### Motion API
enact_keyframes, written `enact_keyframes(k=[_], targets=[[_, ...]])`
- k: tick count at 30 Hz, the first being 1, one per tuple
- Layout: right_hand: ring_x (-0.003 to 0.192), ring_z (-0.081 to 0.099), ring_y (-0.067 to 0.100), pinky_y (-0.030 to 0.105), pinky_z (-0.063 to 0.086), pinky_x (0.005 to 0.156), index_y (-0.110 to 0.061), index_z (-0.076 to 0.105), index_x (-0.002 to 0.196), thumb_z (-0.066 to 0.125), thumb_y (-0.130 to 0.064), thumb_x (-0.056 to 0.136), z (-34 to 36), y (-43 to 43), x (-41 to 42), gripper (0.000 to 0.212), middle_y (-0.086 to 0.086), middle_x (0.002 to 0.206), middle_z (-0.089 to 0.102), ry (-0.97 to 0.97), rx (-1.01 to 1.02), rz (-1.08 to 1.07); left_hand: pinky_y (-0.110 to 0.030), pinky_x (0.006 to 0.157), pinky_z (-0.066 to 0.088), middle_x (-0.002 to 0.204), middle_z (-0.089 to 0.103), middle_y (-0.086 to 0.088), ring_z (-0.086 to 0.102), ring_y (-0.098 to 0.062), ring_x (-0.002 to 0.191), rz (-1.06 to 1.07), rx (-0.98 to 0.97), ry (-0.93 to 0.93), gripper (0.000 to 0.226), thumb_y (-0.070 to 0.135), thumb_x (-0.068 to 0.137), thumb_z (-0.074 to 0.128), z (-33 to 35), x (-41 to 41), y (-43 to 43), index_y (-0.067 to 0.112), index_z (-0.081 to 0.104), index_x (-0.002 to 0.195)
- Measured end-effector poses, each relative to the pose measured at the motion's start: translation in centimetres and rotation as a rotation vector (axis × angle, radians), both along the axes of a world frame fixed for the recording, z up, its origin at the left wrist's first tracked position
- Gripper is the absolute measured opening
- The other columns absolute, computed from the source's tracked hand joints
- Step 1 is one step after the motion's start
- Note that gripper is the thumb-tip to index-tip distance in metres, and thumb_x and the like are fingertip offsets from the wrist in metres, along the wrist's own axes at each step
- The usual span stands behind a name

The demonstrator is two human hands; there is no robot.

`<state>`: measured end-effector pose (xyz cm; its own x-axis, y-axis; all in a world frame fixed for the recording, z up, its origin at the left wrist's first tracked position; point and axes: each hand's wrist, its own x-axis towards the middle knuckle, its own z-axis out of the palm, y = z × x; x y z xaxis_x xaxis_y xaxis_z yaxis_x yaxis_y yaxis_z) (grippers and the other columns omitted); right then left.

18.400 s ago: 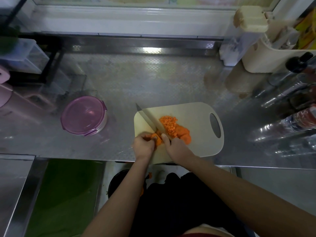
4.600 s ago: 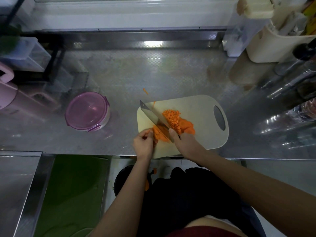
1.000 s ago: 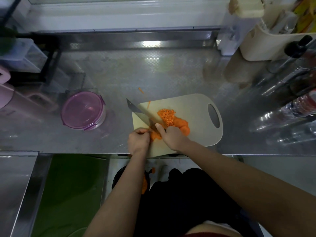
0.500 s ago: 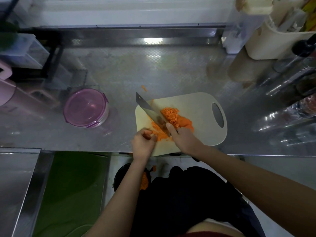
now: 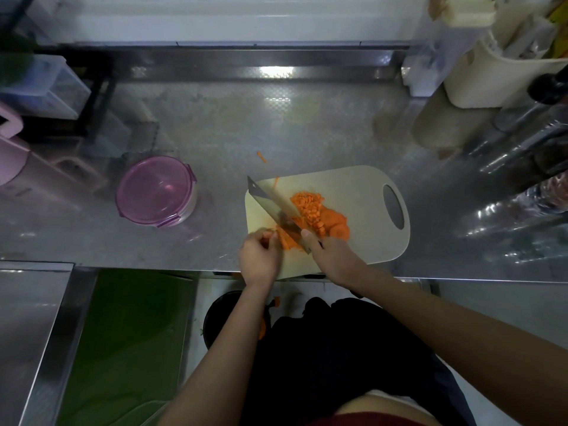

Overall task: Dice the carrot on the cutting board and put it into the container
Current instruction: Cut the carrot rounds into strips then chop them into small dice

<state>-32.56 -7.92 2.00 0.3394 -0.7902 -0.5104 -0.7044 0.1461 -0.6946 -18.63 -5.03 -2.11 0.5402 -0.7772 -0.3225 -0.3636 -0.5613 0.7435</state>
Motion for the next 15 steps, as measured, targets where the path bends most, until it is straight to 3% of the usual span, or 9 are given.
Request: enact_keyframes(k=[3, 5, 8, 15], targets=[[0.063, 0.049, 0.018, 0.031, 0.035, 0.069, -0.006, 0.05, 0.061, 0.029, -0.05, 0.098, 0.55, -0.1, -0.29, 0.062, 0.01, 0.063, 0.05, -0.009, 0.017, 0.013, -0.02, 0.073, 0.042, 0.098, 0.065, 0.0, 0.058, -0.011, 0.081, -0.042, 0.01, 0.009, 0.012, 0.019, 0.086, 0.061, -0.32, 0.23, 0.17, 0.02, 0.071, 0.092], [0.057, 0.042, 0.01, 0.027, 0.033, 0.067, -0.016, 0.042, 0.055, 0.031, -0.047, 0.099, 0.79, -0.1, -0.45, 0.055, 0.002, 0.058, 0.044, -0.022, 0.03, 0.013, -0.02, 0.073, 0.043, 0.096, 0.062, -0.001, 0.057, -0.011, 0.079, -0.059, 0.026, 0.001, 0.012, 0.022, 0.084, 0.065, -0.33, 0.28, 0.17, 0.022, 0.071, 0.094], [0.054, 0.039, 0.007, 0.024, 0.028, 0.055, -0.02, 0.037, 0.052, 0.031, -0.045, 0.099, 0.91, 0.02, -0.51, 0.054, -0.002, 0.054, 0.04, -0.038, 0.036, 0.017, -0.019, 0.07, 0.041, 0.095, 0.061, 0.002, 0.054, -0.007, 0.075, -0.053, 0.052, -0.026, 0.002, 0.025, 0.08, 0.069, -0.18, 0.06, 0.1, 0.024, 0.069, 0.082], [0.054, 0.042, 0.007, 0.02, 0.029, 0.052, -0.016, 0.042, 0.054, 0.03, -0.047, 0.099, 0.33, 0.23, -0.68, 0.056, -0.001, 0.055, 0.044, -0.021, 0.008, 0.014, -0.026, 0.071, 0.049, 0.091, 0.066, 0.003, 0.06, -0.011, 0.081, -0.019, 0.139, -0.015, 0.01, 0.03, 0.078, 0.07, -0.18, -0.06, -0.55, 0.03, 0.066, 0.068]])
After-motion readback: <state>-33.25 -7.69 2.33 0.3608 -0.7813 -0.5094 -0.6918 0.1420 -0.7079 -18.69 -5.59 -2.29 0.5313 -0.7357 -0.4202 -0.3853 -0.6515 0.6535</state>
